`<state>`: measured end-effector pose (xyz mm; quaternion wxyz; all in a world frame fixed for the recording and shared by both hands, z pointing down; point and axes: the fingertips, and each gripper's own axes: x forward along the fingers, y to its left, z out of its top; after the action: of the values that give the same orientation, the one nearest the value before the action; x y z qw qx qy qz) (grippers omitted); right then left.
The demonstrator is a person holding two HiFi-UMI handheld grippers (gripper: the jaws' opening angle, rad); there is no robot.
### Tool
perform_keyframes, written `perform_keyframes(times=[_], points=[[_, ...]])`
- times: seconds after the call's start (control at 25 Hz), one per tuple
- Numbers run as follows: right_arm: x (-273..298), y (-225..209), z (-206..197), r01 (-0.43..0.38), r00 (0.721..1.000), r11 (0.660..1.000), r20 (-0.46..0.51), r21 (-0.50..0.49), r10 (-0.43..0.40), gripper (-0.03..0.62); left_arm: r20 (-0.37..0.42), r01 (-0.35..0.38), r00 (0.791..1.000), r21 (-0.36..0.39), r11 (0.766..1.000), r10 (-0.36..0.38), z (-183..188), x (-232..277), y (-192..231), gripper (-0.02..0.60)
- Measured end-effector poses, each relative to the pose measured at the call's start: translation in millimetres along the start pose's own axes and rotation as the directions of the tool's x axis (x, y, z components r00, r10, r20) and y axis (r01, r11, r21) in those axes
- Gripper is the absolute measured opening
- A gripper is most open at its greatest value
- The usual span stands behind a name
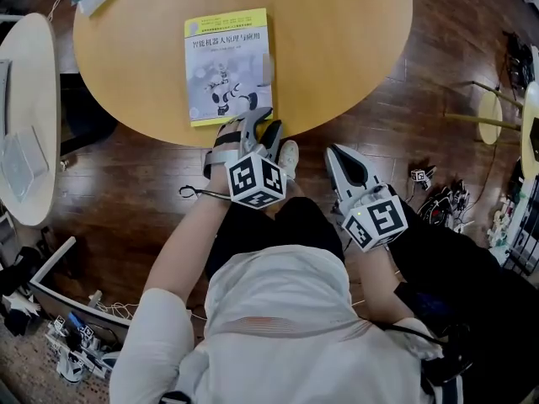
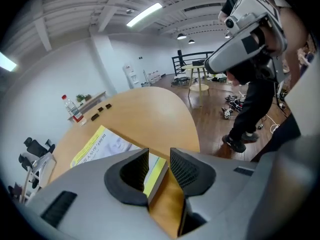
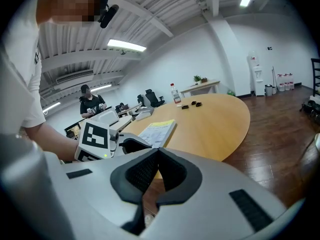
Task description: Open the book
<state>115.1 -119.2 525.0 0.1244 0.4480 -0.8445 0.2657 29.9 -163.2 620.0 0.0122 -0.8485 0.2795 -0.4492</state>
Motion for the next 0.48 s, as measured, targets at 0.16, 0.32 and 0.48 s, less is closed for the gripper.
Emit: perform_keyframes(times=[0.16,0.32,0.48], points=[[0.2,-1.0,-3.7,-0.002,1.0,1.0,-0.004,0.006,0.002,0.003,-0.042,-0.028,0.999,-0.017,0.999,0.027,-7.8,6.2,0.7,0.124],[0.7,-2.2,-4.2,-0.003,1.0,1.0,-0.004,0.007,0.003,0.003,-0.061,-0.038,0.998,-0.081,0.996,0.033,-11.3,8.3,4.6,0.124],[-0.4,-4.4,-5.6,-0.001,1.0,1.0,-0.003,0.012,0.001,0.003,-0.07,-0.004,0.998,-0.142,0.99,-0.006,-10.8,8.1,1.7,0.096]])
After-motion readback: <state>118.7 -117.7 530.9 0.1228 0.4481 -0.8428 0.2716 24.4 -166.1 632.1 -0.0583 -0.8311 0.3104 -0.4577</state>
